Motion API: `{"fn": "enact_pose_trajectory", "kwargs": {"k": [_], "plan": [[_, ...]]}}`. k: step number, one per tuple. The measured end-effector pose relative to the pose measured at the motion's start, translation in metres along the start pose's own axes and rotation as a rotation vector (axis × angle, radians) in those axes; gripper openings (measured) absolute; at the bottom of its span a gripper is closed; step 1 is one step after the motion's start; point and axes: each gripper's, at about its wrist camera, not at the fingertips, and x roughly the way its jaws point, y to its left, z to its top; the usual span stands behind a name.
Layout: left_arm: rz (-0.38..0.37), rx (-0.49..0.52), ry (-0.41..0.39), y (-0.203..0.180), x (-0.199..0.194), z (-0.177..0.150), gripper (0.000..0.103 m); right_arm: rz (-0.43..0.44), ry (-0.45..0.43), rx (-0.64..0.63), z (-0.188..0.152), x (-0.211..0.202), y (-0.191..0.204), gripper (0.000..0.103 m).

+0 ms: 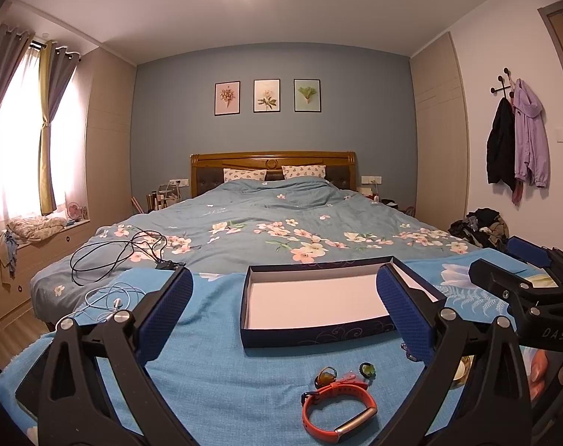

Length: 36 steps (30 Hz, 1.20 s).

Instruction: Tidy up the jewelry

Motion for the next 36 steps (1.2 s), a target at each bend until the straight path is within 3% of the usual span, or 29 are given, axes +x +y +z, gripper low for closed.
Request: {"fn": "enact_pose_trajectory", "kwargs": {"k": [36], "plan": [[0.0, 0.002, 0.002, -0.0024, -0.0025, 0.0019, 0.097, 0.004, -0.003, 0.005, 0.0051, -0.0015, -0.0005, 0.096]]}}
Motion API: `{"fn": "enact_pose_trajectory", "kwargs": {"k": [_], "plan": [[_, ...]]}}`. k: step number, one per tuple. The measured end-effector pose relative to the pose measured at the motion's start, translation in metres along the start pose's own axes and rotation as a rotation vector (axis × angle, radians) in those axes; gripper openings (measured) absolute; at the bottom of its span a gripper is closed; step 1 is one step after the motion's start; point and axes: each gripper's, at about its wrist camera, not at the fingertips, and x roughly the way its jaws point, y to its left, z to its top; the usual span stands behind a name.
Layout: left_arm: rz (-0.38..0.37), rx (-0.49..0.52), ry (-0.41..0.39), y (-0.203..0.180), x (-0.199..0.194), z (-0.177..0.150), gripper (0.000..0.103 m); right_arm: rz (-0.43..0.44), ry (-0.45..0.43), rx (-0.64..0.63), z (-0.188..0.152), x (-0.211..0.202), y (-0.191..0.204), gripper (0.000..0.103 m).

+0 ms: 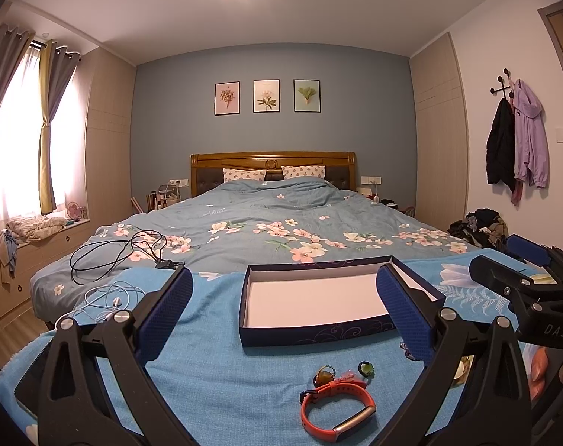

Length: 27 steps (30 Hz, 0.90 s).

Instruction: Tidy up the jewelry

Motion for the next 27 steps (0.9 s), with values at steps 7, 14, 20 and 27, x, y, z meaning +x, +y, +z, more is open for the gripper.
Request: {"fn": "enact_pose_trajectory", "kwargs": {"k": [7, 14, 20, 27], "plan": [[-0.001, -0.001, 0.002, 0.001, 0.0017, -0.0022, 0.097, 0.002, 0.002, 0.0, 0.0001, 0.0007, -0.0005, 0.096], [-0.004, -0.003, 0.005, 0.0001, 0.0023, -0.0034, 0.097, 0.003, 0.008, -0.001, -0.0009, 0.0029, -0.0018, 0.096], [-0.005, -0.003, 0.008, -0.0002, 0.0029, -0.0041, 0.097, 0.003, 0.008, 0.001, -0.0018, 0.0033, -0.0026, 0.096], [-0.005, -0.003, 0.011, -0.0007, 0.0032, -0.0055, 0.097, 0.004, 0.012, 0.002, -0.0026, 0.0042, -0.0036, 0.096]]}}
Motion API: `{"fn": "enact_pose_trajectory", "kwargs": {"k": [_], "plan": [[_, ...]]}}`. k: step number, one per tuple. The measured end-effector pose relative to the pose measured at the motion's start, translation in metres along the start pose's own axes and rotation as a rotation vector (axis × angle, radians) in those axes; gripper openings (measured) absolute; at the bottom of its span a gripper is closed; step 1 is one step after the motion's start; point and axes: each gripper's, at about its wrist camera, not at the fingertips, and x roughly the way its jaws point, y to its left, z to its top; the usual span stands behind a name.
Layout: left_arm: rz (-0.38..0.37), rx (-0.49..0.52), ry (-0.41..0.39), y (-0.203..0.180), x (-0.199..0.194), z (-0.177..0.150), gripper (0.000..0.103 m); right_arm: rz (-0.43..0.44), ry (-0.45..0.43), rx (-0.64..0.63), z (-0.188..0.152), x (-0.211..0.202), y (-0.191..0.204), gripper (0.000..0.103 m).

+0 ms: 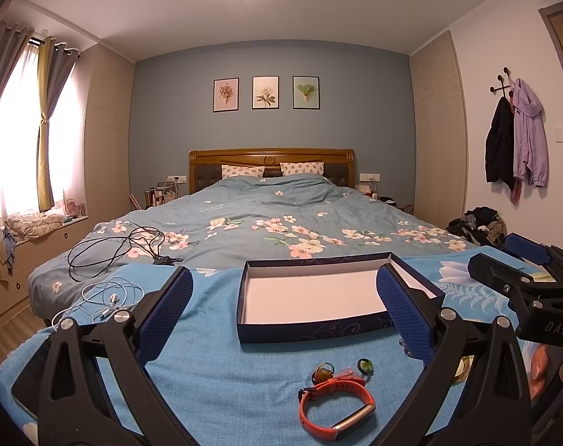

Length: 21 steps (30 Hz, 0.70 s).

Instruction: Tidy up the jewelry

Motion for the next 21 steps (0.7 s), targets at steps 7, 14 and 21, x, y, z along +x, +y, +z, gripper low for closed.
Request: {"fn": "enact_pose_trajectory", "kwargs": {"k": [7, 14, 21], "plan": [[-0.003, -0.003, 0.01, 0.0001, 0.0014, -0.0021, 0.097, 0.001, 0.003, 0.0, 0.0005, 0.0012, 0.0002, 0.096], [-0.006, 0.0, 0.018, -0.0001, 0.0045, -0.002, 0.097, 0.011, 0.011, 0.005, -0.0006, 0.0029, -0.0017, 0.096], [-0.026, -0.001, 0.048, 0.0033, 0.0099, -0.0037, 0.097, 0.031, 0.062, 0.013, -0.0016, 0.008, -0.0081, 0.096]]}}
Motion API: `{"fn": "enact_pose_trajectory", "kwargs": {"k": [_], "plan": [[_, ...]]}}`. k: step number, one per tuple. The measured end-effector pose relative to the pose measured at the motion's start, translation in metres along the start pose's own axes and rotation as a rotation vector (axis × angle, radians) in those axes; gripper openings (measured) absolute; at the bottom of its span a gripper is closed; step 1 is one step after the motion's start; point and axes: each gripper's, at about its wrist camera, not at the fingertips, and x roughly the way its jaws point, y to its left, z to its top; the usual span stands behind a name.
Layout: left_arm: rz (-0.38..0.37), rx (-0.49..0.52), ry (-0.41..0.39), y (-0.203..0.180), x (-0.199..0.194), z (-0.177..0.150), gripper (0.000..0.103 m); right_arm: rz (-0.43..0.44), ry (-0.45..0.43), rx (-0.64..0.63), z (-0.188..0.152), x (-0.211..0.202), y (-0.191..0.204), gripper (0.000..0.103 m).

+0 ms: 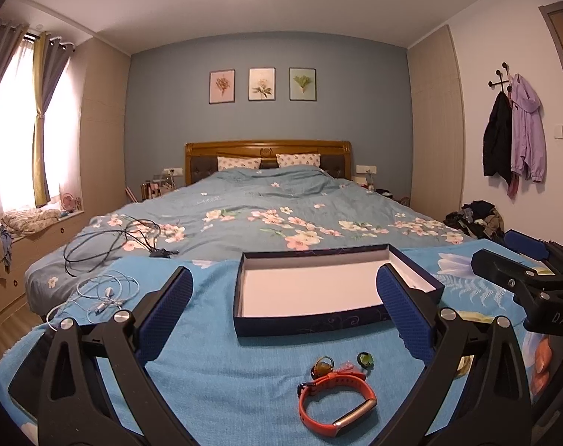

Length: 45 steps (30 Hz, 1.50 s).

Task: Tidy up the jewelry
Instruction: 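Grasp the orange watch band with the left tool while the right tool grasps the tortoiseshell bangle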

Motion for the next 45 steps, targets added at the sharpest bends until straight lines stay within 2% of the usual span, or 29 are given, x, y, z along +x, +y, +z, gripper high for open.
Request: {"fn": "enact_pose_trajectory", "kwargs": {"k": [5, 8, 13, 17, 18, 19, 24, 26, 28, 32, 35, 36, 40, 45], "plan": [[-0.041, 0.025, 0.084, 0.007, 0.013, -0.007, 0.097, 0.031, 0.124, 0.001, -0.008, 0.009, -0.01, 0.096], [-0.072, 0.055, 0.171, 0.008, 0.025, -0.017, 0.097, 0.034, 0.238, -0.019, -0.02, 0.018, -0.016, 0.091], [-0.142, 0.092, 0.307, 0.008, 0.045, -0.032, 0.097, 0.082, 0.413, 0.03, -0.043, 0.034, -0.027, 0.06], [-0.179, 0.099, 0.39, 0.008, 0.058, -0.044, 0.096, 0.094, 0.496, 0.05, -0.055, 0.04, -0.031, 0.045], [-0.193, 0.096, 0.407, 0.008, 0.06, -0.046, 0.092, 0.099, 0.513, 0.058, -0.058, 0.042, -0.032, 0.038], [-0.199, 0.093, 0.421, 0.008, 0.062, -0.048, 0.086, 0.103, 0.525, 0.068, -0.06, 0.044, -0.033, 0.035], [-0.21, 0.085, 0.549, 0.009, 0.074, -0.061, 0.078, 0.106, 0.575, 0.114, -0.063, 0.056, -0.041, 0.022], [-0.215, 0.076, 0.586, 0.008, 0.076, -0.065, 0.071, 0.101, 0.591, 0.13, -0.066, 0.059, -0.043, 0.017], [-0.226, 0.064, 0.618, 0.009, 0.078, -0.068, 0.055, 0.098, 0.592, 0.139, -0.067, 0.06, -0.044, 0.013], [-0.254, 0.043, 0.653, 0.011, 0.082, -0.072, 0.039, 0.105, 0.597, 0.15, -0.066, 0.061, -0.046, 0.006], [-0.276, 0.038, 0.657, 0.009, 0.081, -0.072, 0.021, 0.106, 0.594, 0.151, -0.065, 0.061, -0.047, 0.006], [-0.284, 0.037, 0.658, 0.008, 0.081, -0.071, 0.01, 0.107, 0.591, 0.153, -0.065, 0.061, -0.047, 0.006], [-0.278, 0.047, 0.643, 0.006, 0.08, -0.068, 0.005, 0.122, 0.571, 0.169, -0.058, 0.056, -0.051, 0.006], [-0.29, 0.041, 0.621, 0.007, 0.077, -0.061, 0.005, 0.131, 0.539, 0.173, -0.047, 0.055, -0.051, 0.006]]}}
